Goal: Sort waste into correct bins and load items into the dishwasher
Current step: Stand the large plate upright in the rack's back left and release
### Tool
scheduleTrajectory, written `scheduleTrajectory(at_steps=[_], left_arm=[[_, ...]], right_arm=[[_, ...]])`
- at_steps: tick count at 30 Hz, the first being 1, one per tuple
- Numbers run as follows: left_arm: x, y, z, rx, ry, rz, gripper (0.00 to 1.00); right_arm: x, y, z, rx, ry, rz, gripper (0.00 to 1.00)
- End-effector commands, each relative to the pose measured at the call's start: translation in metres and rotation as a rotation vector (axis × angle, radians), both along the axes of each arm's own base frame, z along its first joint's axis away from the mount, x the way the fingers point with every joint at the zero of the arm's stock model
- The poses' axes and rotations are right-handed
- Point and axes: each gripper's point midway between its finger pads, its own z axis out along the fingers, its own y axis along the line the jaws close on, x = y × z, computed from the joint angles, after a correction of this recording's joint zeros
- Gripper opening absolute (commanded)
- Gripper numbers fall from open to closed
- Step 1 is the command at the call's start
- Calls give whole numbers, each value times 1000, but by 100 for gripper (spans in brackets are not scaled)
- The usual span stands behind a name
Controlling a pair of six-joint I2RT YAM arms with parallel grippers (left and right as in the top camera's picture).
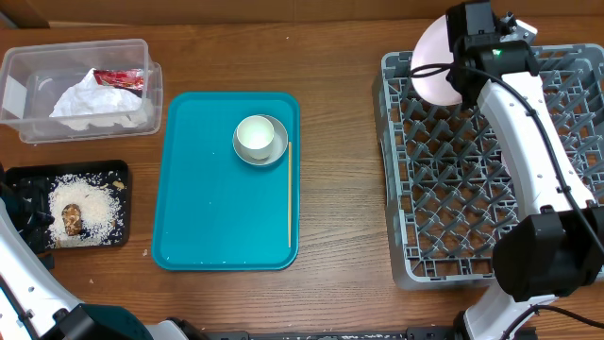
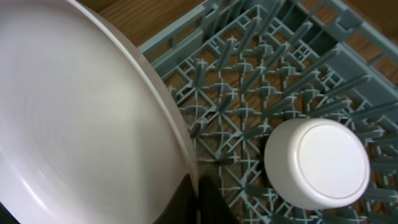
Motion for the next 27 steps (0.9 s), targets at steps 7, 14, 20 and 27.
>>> scheduleTrajectory(at_steps=[7, 14, 20, 27], left_arm=[[-2, 0, -2, -3, 6, 20, 100], [-2, 0, -2, -3, 5, 20, 100], [-2, 0, -2, -3, 6, 20, 100], [-2, 0, -2, -3, 6, 20, 100]], right_arm=[[-1, 12, -20, 35, 20, 34, 4], [-5, 18, -17, -58, 41, 61, 4], [-7, 47, 0, -215, 10, 105, 4], [-8, 73, 7, -262, -13, 154, 6]])
